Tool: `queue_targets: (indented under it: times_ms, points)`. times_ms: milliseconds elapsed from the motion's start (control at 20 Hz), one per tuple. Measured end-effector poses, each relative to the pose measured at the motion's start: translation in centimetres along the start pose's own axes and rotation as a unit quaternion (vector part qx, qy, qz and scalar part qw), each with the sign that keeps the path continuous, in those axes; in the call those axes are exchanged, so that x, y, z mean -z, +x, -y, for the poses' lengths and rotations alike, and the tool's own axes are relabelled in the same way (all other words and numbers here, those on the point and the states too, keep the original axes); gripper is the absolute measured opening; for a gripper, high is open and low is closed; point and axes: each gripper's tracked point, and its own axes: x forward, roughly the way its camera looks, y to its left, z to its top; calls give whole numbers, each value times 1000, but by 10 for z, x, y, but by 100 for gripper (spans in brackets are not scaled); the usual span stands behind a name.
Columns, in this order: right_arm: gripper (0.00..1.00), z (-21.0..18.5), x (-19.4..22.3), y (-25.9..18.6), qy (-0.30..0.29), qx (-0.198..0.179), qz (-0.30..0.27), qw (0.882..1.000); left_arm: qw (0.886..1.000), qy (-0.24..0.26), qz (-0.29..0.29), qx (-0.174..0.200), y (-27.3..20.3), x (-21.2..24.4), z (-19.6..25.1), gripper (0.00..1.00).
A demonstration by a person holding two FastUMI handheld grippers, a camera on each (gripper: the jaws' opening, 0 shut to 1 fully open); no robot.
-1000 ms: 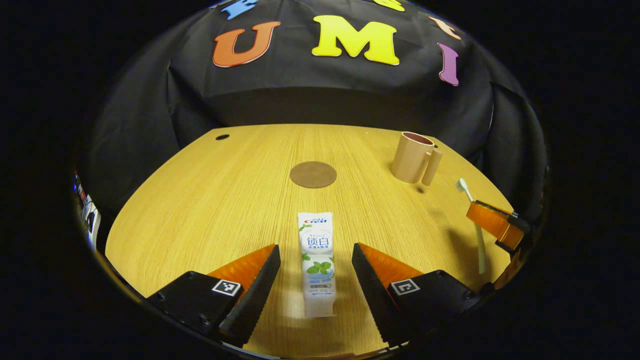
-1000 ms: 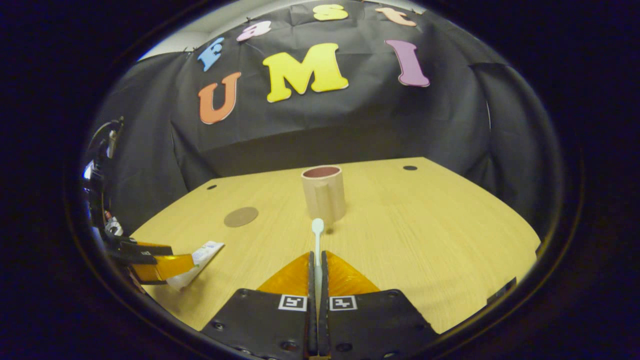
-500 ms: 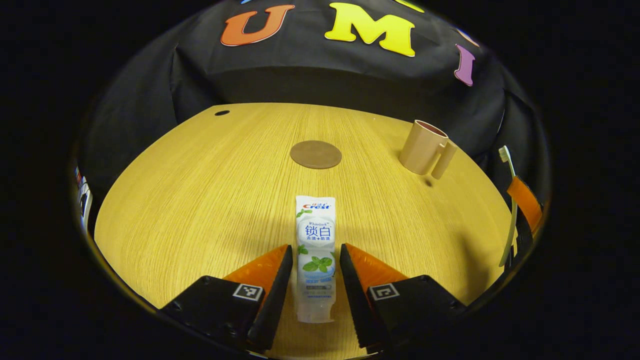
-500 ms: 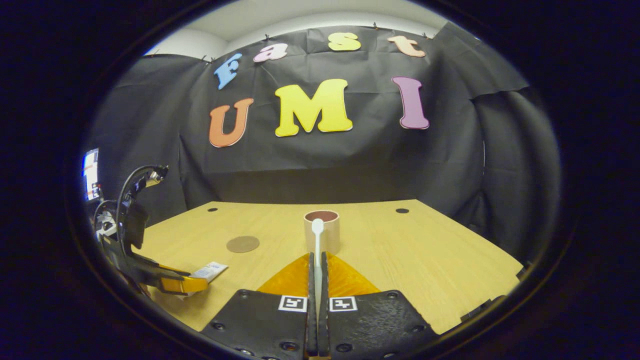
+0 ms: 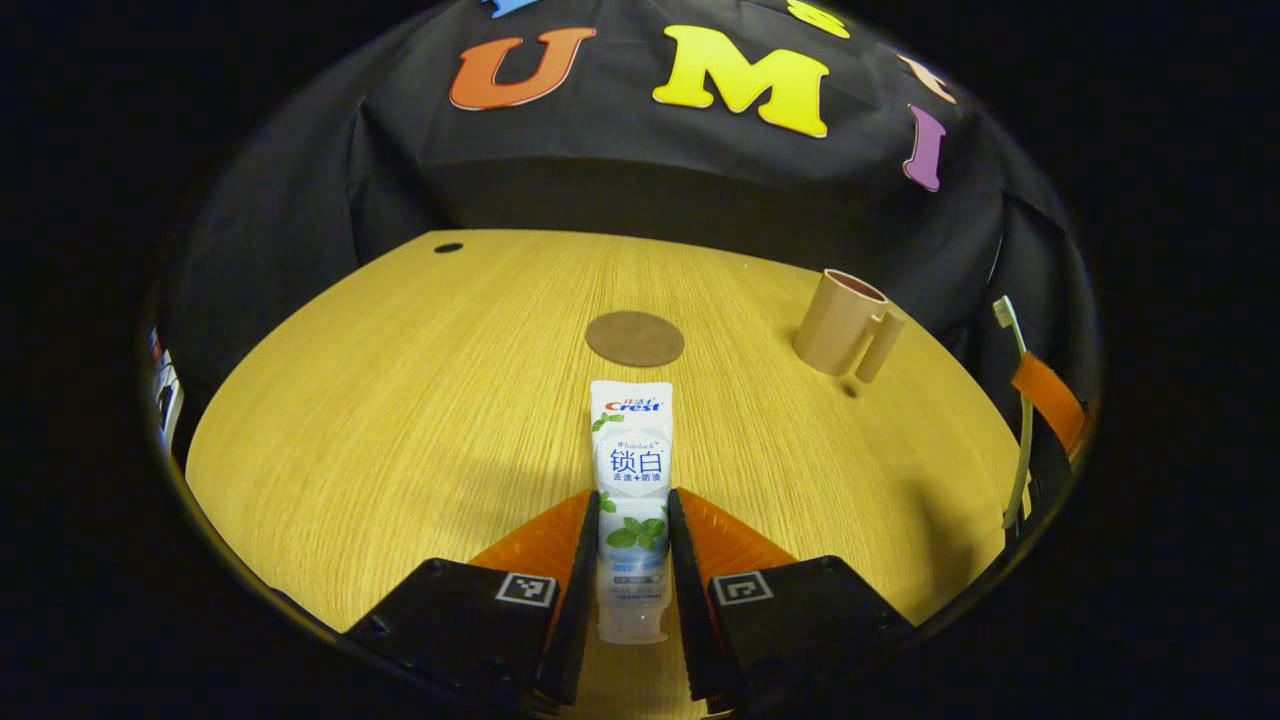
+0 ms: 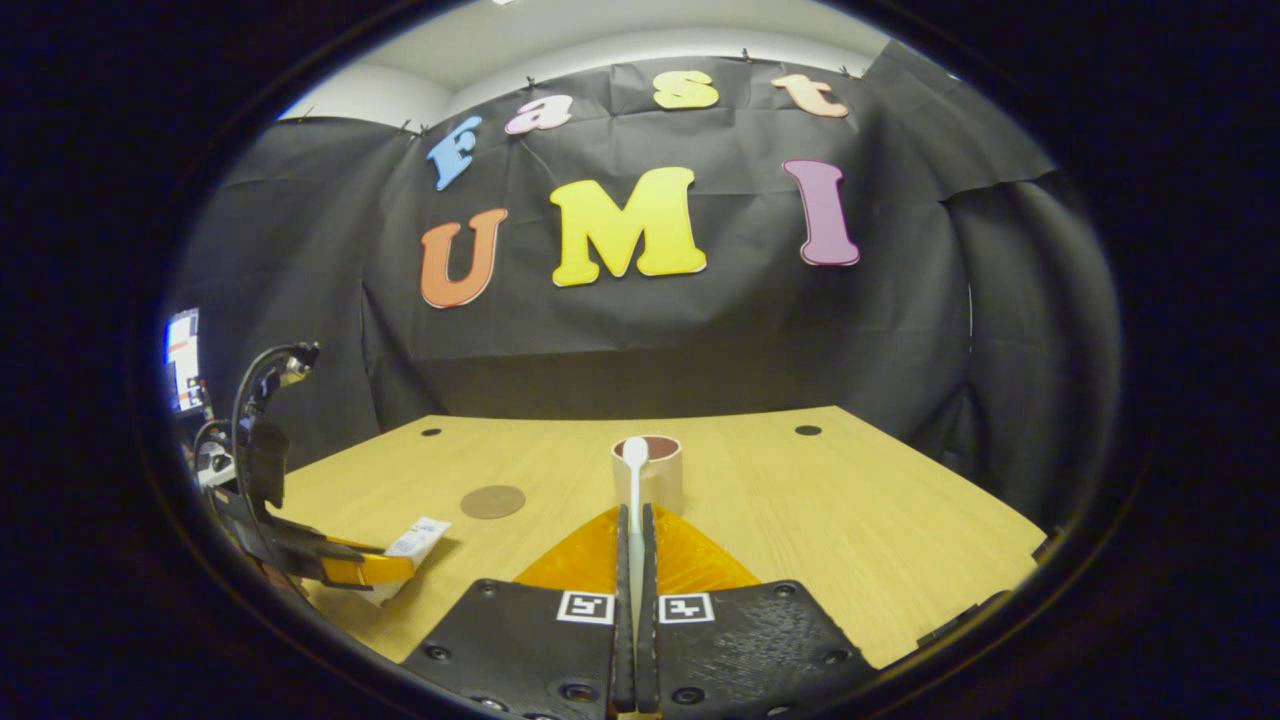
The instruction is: Put the toothbrush and toothpaste on the desktop into the cup, then pick up the cup and place it on the coaster on the desktop.
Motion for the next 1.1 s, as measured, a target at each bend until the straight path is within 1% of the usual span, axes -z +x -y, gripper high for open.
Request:
queue_targets:
  times_ms: [50, 150, 200, 400, 600, 700, 900, 950, 1000, 1100]
  points:
    - [2, 0, -2, 1, 1, 1, 1, 1000, 999, 16, 30, -7, -6, -12, -2, 42]
    - [2, -3, -8, 1, 3, -5, 5, 1000, 996, 38, 84, -17, -19, -38, -2, 42]
    - [2, -2, -13, 5, 3, -6, 10, 1000, 994, 42, 104, -17, -23, -48, 1, 42]
    - [2, -6, -35, 30, 8, -10, 26, 1000, 988, 31, 150, 8, -36, -75, 22, 42]
    - [2, -2, -61, 67, 3, -1, 46, 999, 984, 34, 173, 18, -35, -92, 32, 42]
    - [2, -4, -70, 90, 7, -5, 46, 999, 983, 35, 179, 26, -32, -96, 36, 42]
    - [1, -5, -91, 139, 12, -6, 55, 998, 982, 30, 186, 22, -24, -111, 31, 42]
    - [1, -6, -95, 151, 14, -8, 56, 998, 981, 30, 191, 21, -23, -113, 29, 46]
    - [1, -7, -100, 164, 17, -10, 59, 998, 980, 31, 195, 19, -21, -117, 27, 42]
    - [1, -3, -110, 188, 19, -5, 62, 998, 978, 35, 204, 17, -19, -124, 24, 42]
